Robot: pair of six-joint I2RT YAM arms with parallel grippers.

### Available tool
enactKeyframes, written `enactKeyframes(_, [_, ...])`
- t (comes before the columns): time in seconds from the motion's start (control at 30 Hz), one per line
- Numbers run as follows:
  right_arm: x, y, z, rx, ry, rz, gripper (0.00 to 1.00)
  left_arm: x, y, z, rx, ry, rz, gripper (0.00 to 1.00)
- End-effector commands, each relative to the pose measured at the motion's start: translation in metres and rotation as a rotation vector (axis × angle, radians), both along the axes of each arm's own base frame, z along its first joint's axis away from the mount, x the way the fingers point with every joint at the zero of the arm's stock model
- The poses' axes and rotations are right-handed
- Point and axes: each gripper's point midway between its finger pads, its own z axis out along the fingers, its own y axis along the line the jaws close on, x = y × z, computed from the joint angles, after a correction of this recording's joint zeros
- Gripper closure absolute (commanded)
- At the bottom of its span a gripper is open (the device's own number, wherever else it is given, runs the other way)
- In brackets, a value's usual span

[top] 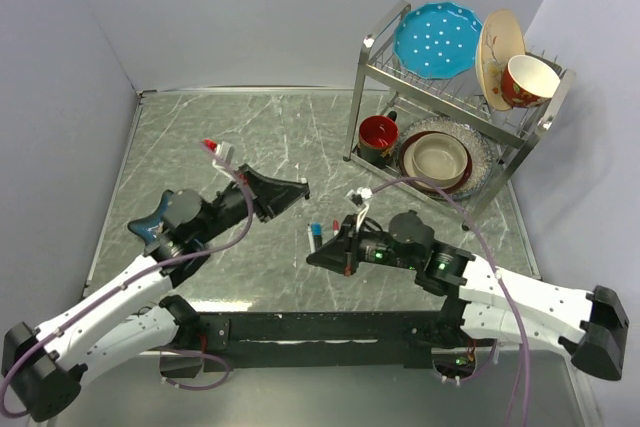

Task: Insert the pens into the pen caps

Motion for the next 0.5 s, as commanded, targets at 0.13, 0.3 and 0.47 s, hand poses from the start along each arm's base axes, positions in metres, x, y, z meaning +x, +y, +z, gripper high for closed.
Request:
enactKeyframes(0.13, [0.008,0.019,0.057,0.147,-0.082,-0.027,1.00,-0.050,0.017,0.041,-0.084,-0.285,-0.106,0.99])
enactKeyframes(0.3, [0.004,0.021,0.065,0.165,-0.092,-0.019,1.00,-0.050,0.018,0.037,-0.088,-0.263,-0.105,0.99])
enactKeyframes(0.47, [0.000,0.024,0.071,0.164,-0.107,-0.008,1.00,-0.047,0.017,0.036,-0.109,-0.218,-0.106,0.99])
